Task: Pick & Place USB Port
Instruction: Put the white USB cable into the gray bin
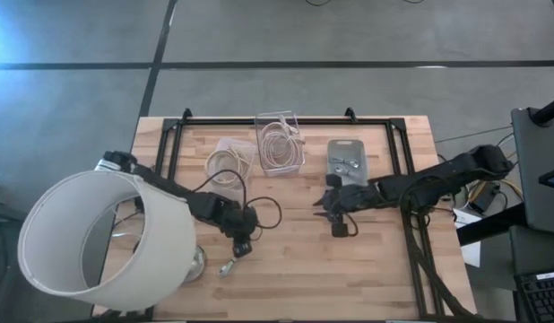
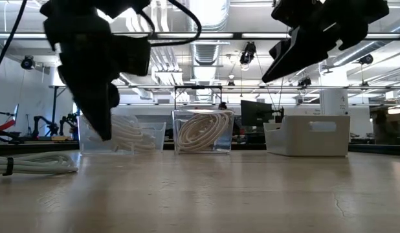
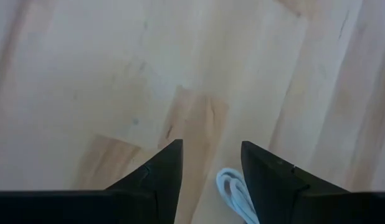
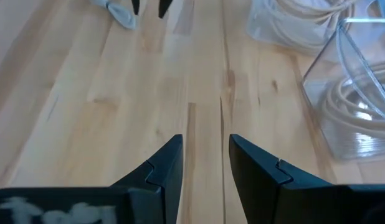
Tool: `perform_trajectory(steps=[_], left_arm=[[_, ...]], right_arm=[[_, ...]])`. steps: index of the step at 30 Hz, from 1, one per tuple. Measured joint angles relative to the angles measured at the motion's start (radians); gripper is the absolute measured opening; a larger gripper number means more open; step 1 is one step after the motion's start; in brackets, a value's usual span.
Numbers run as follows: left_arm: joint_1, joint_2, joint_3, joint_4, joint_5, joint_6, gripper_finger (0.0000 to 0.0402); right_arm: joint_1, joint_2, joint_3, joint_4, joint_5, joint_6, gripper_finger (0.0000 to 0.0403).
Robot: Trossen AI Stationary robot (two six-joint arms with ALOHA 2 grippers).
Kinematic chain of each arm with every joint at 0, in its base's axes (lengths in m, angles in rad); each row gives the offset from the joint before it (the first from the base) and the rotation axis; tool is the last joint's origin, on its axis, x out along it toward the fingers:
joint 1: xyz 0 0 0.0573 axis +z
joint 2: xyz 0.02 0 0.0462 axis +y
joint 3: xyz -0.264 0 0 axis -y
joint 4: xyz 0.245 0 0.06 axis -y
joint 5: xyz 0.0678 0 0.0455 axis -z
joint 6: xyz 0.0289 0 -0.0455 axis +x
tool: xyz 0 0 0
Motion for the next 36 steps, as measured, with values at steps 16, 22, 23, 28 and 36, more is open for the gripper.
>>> perform_trajectory(steps=[16,22,23,28,36], left_arm=[[-0.039,0.083,0.0,-0.032,0.125,-0.06,0.0165],[-0.042,0.099,-0.006,-0.042,0.173,-0.06,0.0165],[-0.042,0.1,-0.01,-0.04,0.173,-0.056,0.0165],[-0.041,0.101,-0.018,-0.011,0.171,0.031,0.0138],[-0.034,0.098,-0.002,0.113,0.09,0.159,0.0016]], right_arm=[[0.0,0.036,-0.002,-0.003,0.0,-0.015,0.0123],[0.0,0.036,-0.003,-0.011,0.0,-0.001,0.0123],[0.0,0.038,-0.003,-0.008,0.0,0.0,0.0123],[0.0,0.053,-0.003,0.012,0.0,0.018,0.0123],[0.0,0.15,-0.003,0.132,-0.001,0.032,0.0123]])
